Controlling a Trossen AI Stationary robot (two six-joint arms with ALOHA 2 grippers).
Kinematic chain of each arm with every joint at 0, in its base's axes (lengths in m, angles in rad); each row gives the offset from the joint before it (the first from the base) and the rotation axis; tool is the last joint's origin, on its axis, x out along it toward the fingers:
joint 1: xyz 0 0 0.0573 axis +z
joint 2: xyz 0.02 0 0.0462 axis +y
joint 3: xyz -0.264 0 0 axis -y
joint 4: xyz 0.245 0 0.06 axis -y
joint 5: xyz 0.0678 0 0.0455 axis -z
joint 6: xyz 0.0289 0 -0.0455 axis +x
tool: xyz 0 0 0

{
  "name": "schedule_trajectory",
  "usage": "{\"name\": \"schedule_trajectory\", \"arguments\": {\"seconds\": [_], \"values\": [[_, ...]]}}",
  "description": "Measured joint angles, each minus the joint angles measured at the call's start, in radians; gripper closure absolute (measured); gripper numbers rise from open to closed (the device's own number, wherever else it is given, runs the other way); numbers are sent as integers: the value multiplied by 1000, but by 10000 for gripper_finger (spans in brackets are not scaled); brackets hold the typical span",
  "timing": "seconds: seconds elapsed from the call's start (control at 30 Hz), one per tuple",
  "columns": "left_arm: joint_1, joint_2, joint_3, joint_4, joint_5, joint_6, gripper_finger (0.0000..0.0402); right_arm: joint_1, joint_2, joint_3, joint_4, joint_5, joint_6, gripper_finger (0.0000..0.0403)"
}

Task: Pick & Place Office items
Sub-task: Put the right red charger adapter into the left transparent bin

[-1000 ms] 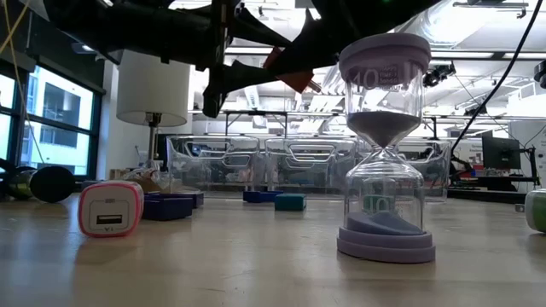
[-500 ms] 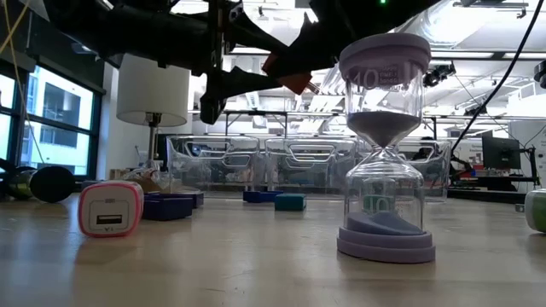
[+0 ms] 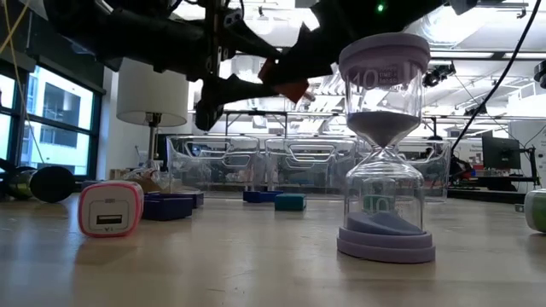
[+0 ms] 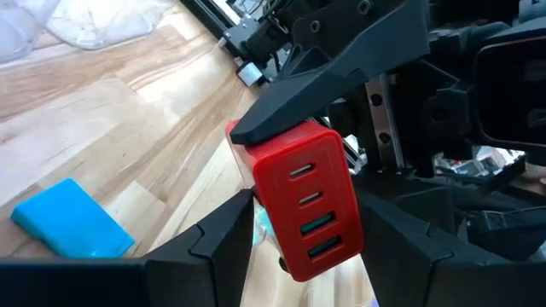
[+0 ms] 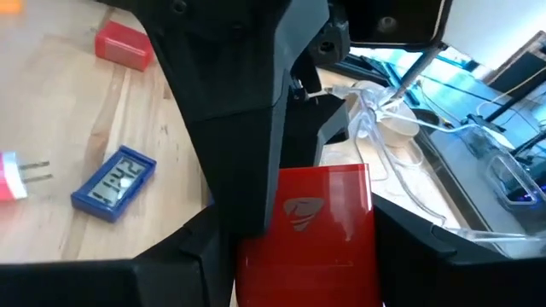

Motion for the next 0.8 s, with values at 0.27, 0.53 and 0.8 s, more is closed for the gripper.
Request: {"name": "schedule_trajectory", "arguments": {"seconds": [0.27, 0.53, 0.8], "values": [[7, 0, -1, -7, 14, 5, 217, 3, 4, 4, -5, -26, -14, 205], [13, 0, -1, -7, 22, 3, 217, 6, 4, 4, -10, -71, -17, 205], [13, 0, 0, -10, 19, 0, 217, 6, 4, 4, -18, -94, -17, 205]]}}
